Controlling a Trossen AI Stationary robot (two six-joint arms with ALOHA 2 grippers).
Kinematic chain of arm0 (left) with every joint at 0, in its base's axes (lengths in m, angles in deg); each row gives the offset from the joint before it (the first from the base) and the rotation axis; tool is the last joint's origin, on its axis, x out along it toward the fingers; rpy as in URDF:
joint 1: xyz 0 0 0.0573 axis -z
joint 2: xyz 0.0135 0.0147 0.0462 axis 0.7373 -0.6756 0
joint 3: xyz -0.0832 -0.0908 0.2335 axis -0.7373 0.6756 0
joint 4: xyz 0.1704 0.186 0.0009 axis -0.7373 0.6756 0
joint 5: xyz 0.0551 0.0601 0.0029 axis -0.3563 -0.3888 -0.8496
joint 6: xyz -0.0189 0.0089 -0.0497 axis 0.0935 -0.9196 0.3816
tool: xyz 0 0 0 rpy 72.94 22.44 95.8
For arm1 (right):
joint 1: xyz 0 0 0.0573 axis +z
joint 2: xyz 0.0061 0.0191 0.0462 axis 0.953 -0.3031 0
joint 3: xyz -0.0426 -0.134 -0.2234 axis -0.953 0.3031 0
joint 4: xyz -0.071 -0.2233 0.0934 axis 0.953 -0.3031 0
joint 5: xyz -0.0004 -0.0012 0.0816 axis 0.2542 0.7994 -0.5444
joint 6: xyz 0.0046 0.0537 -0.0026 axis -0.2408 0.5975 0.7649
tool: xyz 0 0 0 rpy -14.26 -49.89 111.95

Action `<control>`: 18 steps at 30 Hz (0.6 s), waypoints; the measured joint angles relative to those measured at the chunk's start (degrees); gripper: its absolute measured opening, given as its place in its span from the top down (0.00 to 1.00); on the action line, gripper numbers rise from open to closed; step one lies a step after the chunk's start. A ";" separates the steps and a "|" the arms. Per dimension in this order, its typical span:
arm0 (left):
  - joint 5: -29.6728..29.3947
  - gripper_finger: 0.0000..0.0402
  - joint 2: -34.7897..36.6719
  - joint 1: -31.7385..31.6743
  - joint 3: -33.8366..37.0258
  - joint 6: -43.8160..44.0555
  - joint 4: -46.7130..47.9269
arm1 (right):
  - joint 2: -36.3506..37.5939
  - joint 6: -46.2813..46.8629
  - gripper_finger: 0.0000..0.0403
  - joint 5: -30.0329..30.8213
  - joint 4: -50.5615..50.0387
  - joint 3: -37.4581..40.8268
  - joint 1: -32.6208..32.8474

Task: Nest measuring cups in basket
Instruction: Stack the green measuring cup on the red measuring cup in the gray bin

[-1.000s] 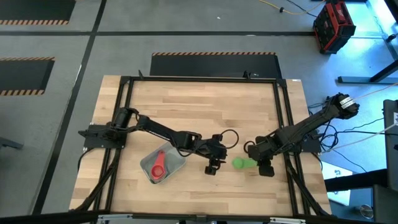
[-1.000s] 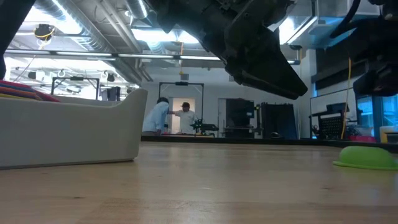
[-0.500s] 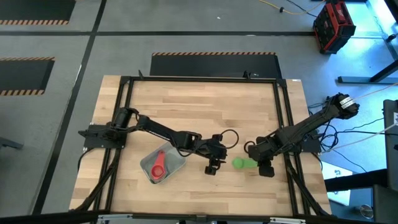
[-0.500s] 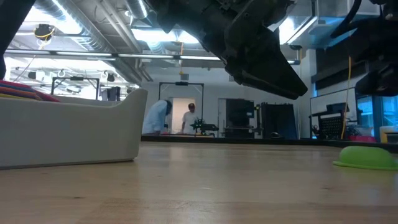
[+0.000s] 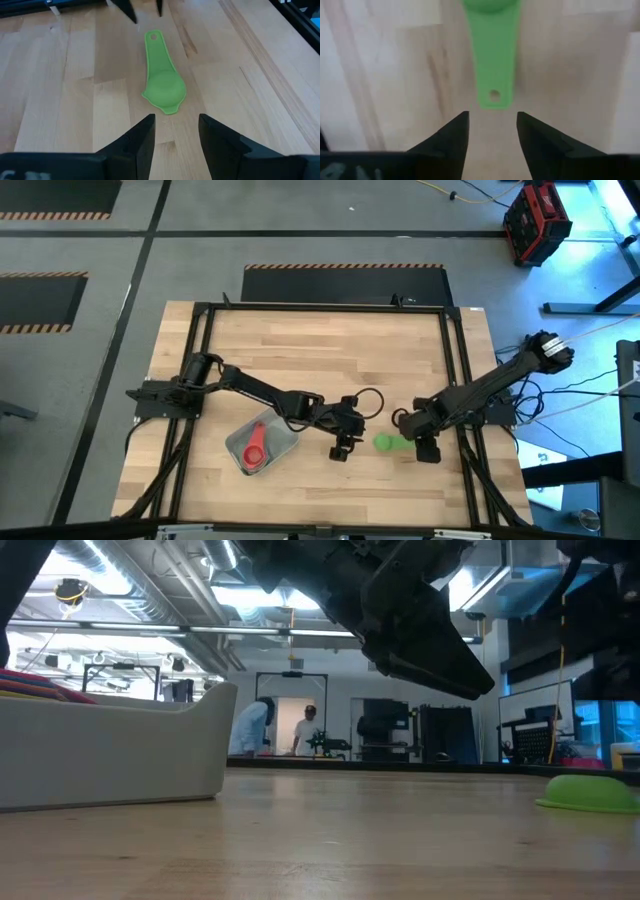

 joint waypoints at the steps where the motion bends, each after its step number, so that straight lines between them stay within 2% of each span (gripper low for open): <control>1: 0.00 0.64 0.00 0.00 0.00 0.00 0.00 | -0.43 -0.23 0.57 -0.94 0.78 0.00 0.03; 9: 0.00 0.64 0.00 0.00 0.00 0.01 -0.11 | -4.05 0.39 0.57 1.91 1.67 0.00 0.02; 18: 0.02 0.64 0.00 0.00 0.00 0.02 -0.11 | -6.40 0.82 0.57 -1.12 1.64 0.00 0.02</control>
